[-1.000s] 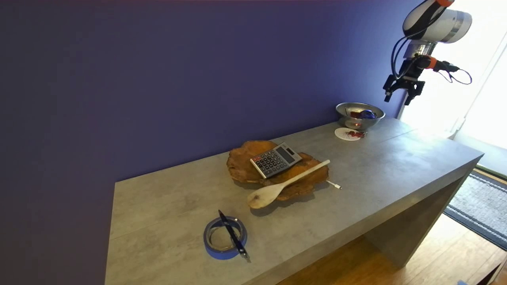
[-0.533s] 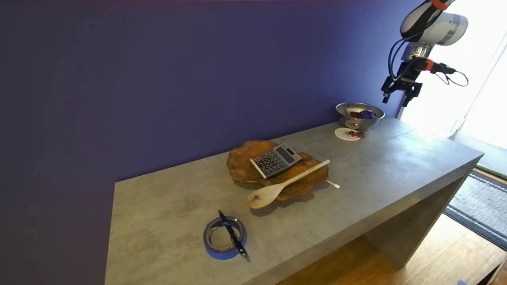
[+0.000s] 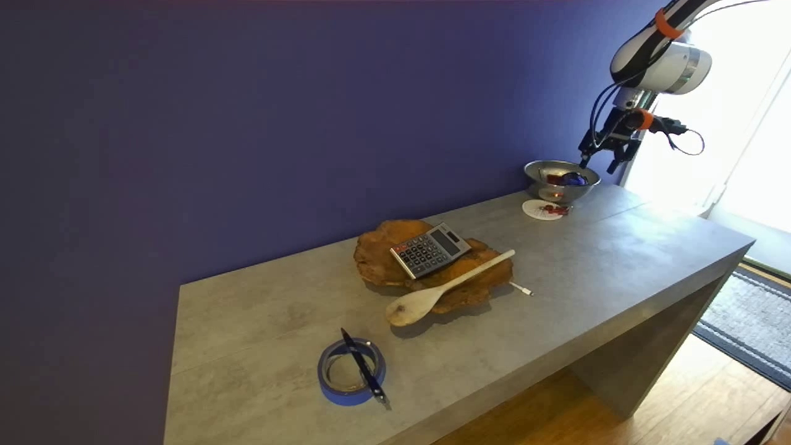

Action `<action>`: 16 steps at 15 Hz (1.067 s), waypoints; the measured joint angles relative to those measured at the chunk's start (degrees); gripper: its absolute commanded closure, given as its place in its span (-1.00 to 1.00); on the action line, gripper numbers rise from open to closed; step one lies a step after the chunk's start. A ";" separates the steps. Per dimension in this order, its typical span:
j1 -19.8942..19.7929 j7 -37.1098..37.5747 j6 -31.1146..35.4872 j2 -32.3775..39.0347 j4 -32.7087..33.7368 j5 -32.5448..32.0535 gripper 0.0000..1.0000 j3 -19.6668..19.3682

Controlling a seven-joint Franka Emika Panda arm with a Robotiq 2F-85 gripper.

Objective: Move the silver dish forward close to the edge

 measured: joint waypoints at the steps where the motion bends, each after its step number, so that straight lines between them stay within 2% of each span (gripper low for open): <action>1: 0.02 0.47 1.33 0.76 -0.02 0.00 -0.04 0.40; 8: -0.76 1.48 2.53 2.47 -0.14 0.02 0.94 2.00; 10: -2.79 0.73 2.46 2.30 -0.12 0.85 1.00 3.83; 12: -5.53 -1.55 1.54 2.17 -0.09 2.73 0.98 6.25; 16: -12.02 -11.71 -3.94 1.08 -0.08 7.31 0.96 10.89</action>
